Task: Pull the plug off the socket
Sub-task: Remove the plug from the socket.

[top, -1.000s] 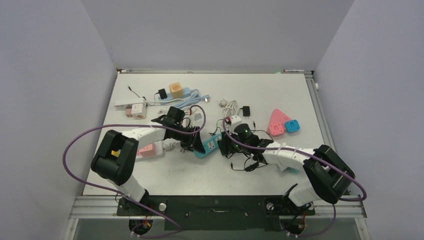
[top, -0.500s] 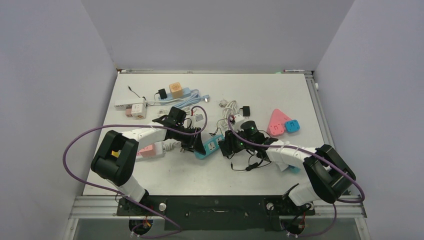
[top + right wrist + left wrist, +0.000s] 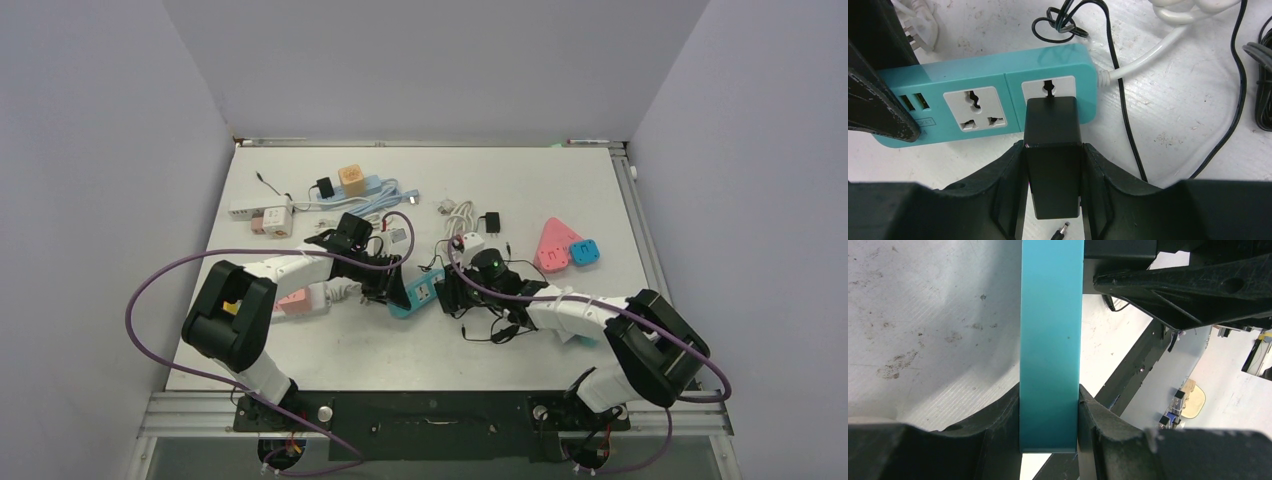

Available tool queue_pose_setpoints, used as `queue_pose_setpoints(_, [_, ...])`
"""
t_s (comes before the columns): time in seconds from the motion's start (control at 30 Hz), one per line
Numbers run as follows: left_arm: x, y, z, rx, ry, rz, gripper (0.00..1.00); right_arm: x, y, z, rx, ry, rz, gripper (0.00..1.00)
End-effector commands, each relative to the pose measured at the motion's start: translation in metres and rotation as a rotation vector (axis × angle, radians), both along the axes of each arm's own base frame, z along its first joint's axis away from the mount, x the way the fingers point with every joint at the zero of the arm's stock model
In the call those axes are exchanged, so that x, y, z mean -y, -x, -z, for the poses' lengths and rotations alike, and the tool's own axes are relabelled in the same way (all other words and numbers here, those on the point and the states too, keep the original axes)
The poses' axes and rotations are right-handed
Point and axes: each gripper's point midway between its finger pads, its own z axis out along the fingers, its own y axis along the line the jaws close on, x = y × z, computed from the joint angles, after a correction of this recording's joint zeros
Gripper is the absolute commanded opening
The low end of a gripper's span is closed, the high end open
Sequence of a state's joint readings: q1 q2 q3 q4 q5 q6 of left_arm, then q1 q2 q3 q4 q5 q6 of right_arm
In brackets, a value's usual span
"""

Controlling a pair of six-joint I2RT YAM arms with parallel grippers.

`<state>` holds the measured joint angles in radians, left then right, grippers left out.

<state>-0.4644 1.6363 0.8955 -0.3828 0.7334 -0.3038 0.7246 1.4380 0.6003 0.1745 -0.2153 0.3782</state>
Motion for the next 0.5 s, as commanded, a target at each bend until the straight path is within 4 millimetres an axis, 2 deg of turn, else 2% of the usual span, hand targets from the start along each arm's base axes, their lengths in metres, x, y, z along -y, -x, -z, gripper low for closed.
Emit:
queue_pose_setpoints(0.0, [-0.004, -0.008, -0.001, 0.026, -0.054, -0.025, 0.00, -0.018, 0.007, 0.003, 0.006, 0.015, 0.014, 0.05])
queue_pose_setpoints(0.17, [-0.005, -0.009, 0.000, 0.027, -0.058, -0.027, 0.00, -0.029, 0.012, 0.006, 0.026, 0.092, 0.036, 0.05])
queue_pose_setpoints(0.47, [-0.007, -0.010, 0.000, 0.033, -0.073, -0.036, 0.00, -0.029, 0.009, 0.003, 0.040, 0.099, 0.073, 0.05])
